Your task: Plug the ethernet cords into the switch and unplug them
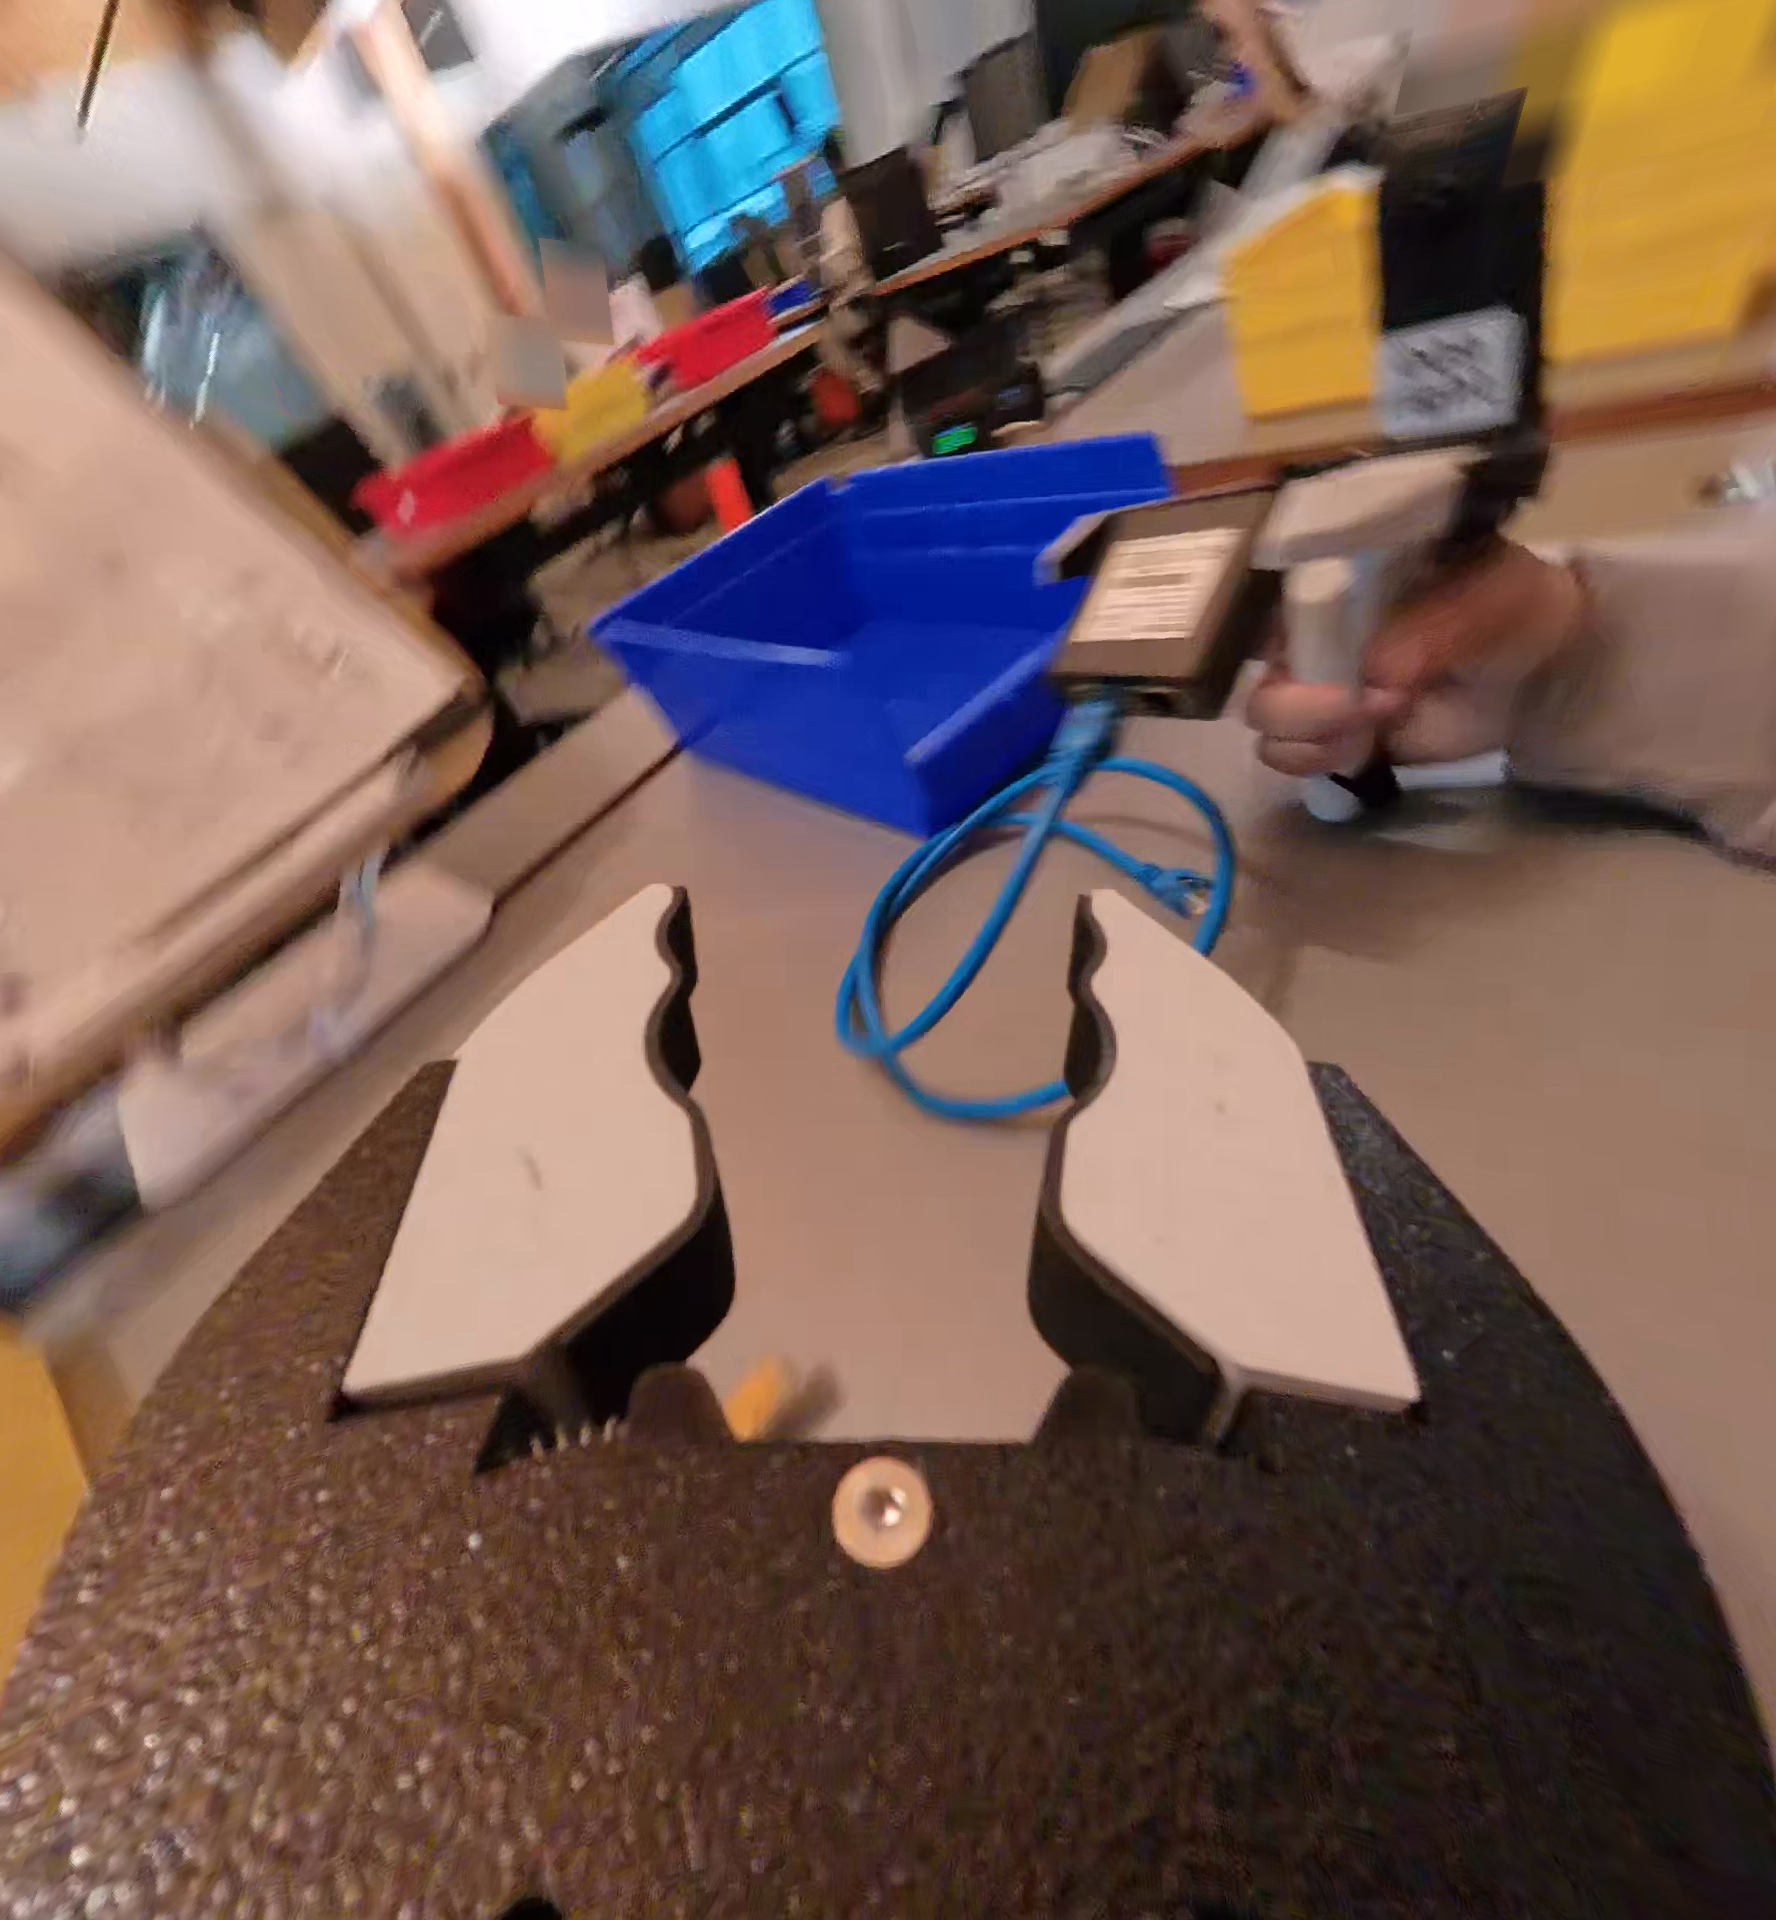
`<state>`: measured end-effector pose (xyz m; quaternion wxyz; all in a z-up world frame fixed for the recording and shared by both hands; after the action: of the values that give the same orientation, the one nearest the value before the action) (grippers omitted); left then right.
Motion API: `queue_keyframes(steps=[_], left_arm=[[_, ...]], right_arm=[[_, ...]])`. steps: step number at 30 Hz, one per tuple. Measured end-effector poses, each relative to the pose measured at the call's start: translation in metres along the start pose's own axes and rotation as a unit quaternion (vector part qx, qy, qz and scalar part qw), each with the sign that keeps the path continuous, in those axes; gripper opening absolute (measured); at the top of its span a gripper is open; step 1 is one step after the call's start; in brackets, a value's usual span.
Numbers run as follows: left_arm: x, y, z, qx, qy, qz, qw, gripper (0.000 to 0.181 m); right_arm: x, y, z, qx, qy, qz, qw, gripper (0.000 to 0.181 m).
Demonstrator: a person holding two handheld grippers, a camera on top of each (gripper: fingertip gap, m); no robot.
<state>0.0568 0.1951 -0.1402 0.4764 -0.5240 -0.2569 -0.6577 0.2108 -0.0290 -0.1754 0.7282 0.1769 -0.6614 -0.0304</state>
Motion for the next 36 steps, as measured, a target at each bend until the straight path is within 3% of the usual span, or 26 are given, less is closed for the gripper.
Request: queue_keyframes(steps=[3, 6, 10, 13, 17, 22, 28, 34, 36], left_arm=[[-0.001, 0.050, -0.039, -0.022, 0.161, -0.025, 0.986, 0.069], [-0.009, 0.085, -0.058, 0.010, 0.292, -0.053, 0.955, 0.053], [-0.011, 0.108, -0.064, 0.050, 0.364, -0.065, 0.928, 0.039], [-0.007, 0.108, -0.064, 0.077, 0.397, -0.100, 0.909, 0.023], [-0.005, 0.102, -0.060, 0.072, 0.431, -0.112, 0.893, 0.022], [0.006, 0.095, -0.043, 0.012, 0.520, -0.085, 0.850, 0.021], [0.017, 0.091, -0.021, -0.060, 0.605, -0.037, 0.793, 0.021], [0.019, 0.091, -0.015, -0.073, 0.668, -0.022, 0.740, 0.021], [0.017, 0.090, -0.014, -0.073, 0.670, -0.030, 0.738, 0.021]], right_arm=[[0.000, -0.001, 0.000, -0.002, 0.000, -0.006, 1.000, 0.062], [0.001, -0.003, -0.001, -0.004, 0.003, -0.014, 1.000, 0.062], [0.001, -0.004, 0.000, 0.003, 0.010, -0.021, 1.000, 0.062], [0.001, -0.002, 0.000, 0.008, 0.013, -0.017, 1.000, 0.061], [0.000, 0.000, 0.001, 0.020, 0.016, -0.021, 0.999, 0.061], [-0.002, 0.005, 0.003, 0.015, 0.007, 0.008, 1.000, 0.061], [-0.007, 0.014, 0.007, -0.015, -0.049, 0.111, 0.993, 0.070], [-0.011, 0.029, 0.007, -0.047, -0.051, 0.114, 0.991, 0.072], [-0.012, 0.029, 0.006, -0.051, -0.041, 0.110, 0.992, 0.066]])
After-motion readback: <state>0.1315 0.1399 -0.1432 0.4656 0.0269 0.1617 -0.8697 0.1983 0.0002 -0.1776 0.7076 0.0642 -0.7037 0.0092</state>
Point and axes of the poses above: each gripper's, where its closed fingertips meet, y out along the fingers, x out of its top, z = x × y across the jaws, the point moved 9 cm from there along -y, back along the fingers, and after that the axes turned 1 degree about -y, right-handed, at the moved point
